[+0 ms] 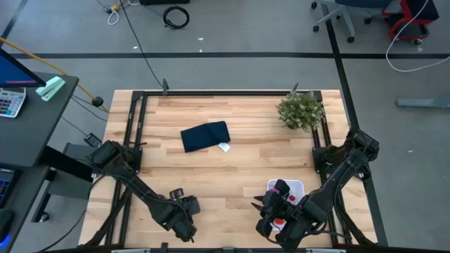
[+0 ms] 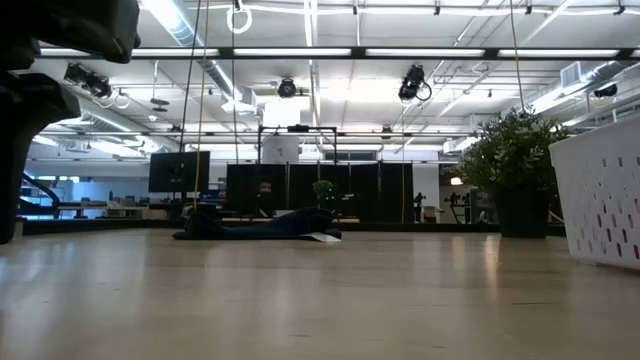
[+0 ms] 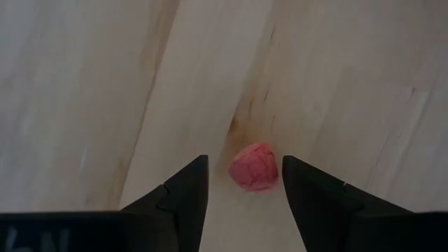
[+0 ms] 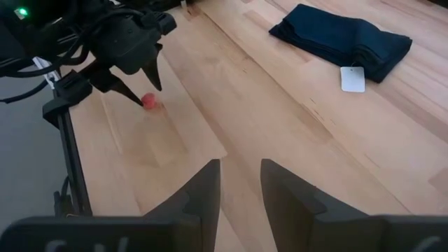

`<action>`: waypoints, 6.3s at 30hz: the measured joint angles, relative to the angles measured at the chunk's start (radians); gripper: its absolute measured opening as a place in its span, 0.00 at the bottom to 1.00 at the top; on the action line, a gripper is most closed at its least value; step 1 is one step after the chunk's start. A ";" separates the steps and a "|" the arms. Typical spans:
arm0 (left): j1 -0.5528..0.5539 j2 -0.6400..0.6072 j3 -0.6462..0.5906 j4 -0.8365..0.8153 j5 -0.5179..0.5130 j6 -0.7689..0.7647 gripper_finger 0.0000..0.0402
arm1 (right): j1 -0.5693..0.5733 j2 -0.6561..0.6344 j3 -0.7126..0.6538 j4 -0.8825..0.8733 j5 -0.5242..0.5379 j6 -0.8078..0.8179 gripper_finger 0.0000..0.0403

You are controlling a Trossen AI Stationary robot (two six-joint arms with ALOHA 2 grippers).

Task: Pick and placing Produce into tupperware
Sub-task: Put the peach into the white bin, then return to Home Position

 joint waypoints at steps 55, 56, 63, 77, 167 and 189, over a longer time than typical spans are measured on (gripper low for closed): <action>0.364 0.041 0.015 1.267 0.003 0.758 0.03 | 0.410 -0.055 0.000 -0.200 0.042 0.346 0.24; 0.364 0.067 0.035 1.283 0.013 0.764 0.02 | 0.414 -0.055 0.000 -0.200 0.052 0.323 0.24; 0.395 0.277 0.271 1.273 0.100 0.786 0.04 | 0.403 -0.058 0.000 -0.199 0.072 0.199 0.24; 0.410 0.505 0.691 0.940 0.186 0.960 0.16 | 0.406 -0.058 0.000 -0.195 0.065 0.202 0.24; -0.187 -1.449 -0.914 0.495 -0.815 0.342 0.39 | -0.711 -1.107 -1.269 1.421 -0.677 -0.909 0.24; -0.350 -1.617 -0.936 0.551 -0.991 0.491 0.38 | -0.711 -1.339 -1.450 1.395 -0.619 -0.914 0.24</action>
